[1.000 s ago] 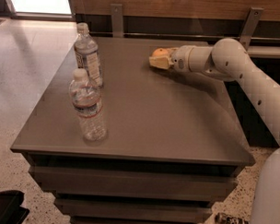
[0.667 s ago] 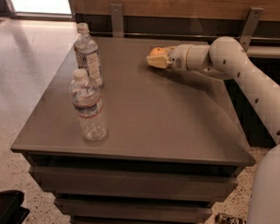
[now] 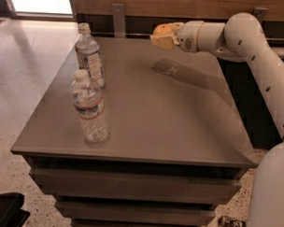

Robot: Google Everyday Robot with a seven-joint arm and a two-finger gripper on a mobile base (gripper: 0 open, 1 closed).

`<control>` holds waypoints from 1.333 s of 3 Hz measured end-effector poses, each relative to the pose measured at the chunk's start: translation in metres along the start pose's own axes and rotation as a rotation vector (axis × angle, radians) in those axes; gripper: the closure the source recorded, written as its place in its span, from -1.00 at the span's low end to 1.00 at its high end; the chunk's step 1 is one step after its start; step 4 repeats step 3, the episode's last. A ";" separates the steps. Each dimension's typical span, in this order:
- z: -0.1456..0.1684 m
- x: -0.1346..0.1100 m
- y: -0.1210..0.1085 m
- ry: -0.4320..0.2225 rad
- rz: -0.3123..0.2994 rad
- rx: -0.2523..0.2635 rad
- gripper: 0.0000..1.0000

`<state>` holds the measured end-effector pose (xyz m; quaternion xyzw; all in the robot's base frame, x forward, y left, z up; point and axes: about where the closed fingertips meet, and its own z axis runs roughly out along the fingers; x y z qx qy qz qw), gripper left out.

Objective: Pick orange

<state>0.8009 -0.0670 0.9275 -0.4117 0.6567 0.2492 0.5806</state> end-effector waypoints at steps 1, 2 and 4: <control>-0.016 -0.036 -0.004 -0.064 -0.066 -0.001 1.00; -0.030 -0.064 -0.003 -0.107 -0.122 0.006 1.00; -0.031 -0.065 -0.003 -0.108 -0.126 0.006 1.00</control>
Offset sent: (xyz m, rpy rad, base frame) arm -0.0294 -0.0242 0.1096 0.0221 -0.2495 0.0360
